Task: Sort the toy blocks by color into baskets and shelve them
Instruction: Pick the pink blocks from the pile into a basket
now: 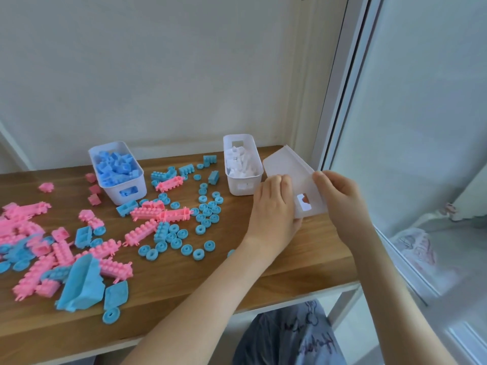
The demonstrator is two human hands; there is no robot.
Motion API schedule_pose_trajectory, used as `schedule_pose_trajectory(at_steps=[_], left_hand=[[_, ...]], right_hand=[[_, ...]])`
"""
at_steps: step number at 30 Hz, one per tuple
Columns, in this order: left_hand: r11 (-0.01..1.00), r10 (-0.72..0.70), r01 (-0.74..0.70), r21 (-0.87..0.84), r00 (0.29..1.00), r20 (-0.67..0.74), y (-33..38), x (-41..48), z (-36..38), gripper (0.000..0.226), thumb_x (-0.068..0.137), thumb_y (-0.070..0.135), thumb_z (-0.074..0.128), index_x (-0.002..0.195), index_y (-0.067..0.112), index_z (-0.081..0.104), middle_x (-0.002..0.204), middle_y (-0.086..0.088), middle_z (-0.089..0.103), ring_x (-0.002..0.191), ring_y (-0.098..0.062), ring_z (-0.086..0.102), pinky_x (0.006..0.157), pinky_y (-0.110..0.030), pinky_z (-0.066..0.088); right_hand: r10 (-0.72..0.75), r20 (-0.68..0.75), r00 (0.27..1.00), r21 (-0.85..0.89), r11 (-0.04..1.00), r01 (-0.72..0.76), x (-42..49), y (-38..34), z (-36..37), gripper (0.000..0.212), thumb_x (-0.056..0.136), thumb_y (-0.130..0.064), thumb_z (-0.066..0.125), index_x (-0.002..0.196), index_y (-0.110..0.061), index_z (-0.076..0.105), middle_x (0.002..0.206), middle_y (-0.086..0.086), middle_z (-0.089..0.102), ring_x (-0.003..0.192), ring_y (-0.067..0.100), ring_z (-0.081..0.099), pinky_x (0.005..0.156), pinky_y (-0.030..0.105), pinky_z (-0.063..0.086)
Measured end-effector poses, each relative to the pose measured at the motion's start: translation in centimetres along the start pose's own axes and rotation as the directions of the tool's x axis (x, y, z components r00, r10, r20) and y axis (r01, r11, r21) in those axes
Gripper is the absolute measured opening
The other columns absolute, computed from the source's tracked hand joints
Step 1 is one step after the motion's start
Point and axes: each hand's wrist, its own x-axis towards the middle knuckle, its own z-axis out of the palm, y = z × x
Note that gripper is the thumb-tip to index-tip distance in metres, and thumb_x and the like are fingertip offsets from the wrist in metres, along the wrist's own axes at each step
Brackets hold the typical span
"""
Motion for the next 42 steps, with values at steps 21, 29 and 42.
schedule_pose_trajectory(at_steps=[21,29,42], left_hand=[[0.967,-0.246,0.221,0.124,0.936,0.253,-0.1,0.5,-0.3,0.107,0.082,0.049,0.064,0.138,0.019,-0.022,0.131,-0.020,0.043,0.113,-0.030,0.051,0.099,-0.038,0.041],[0.965,-0.261,0.253,0.074,0.876,0.405,0.0,2.1,-0.5,0.054,0.098,0.034,0.046,0.143,0.016,0.024,0.128,-0.014,0.044,0.114,-0.028,0.047,0.092,-0.036,0.043],[0.802,-0.405,0.384,-0.457,0.912,0.055,-3.6,0.2,-5.3,0.063,0.079,-0.016,0.045,0.137,0.010,0.038,0.131,0.000,0.041,0.114,0.000,0.029,0.091,-0.001,0.027]], right_hand=[[-0.257,-0.493,0.831,-0.211,0.962,0.172,-0.2,-0.2,-1.6,0.014,0.086,-0.027,0.053,0.076,-0.020,0.045,0.066,-0.018,0.047,0.074,-0.005,0.044,0.091,0.045,0.034],[-0.088,-0.598,0.796,0.161,0.960,0.228,-1.0,1.9,-2.6,0.015,0.074,-0.023,0.052,0.065,-0.032,0.044,0.070,-0.007,0.042,0.069,0.013,0.038,0.064,0.029,0.032],[0.012,-0.371,0.928,0.606,0.761,0.232,-1.4,4.8,-2.8,0.038,0.084,-0.019,0.034,0.046,-0.025,0.033,0.052,-0.010,0.026,0.051,0.012,0.017,0.050,0.030,0.013]])
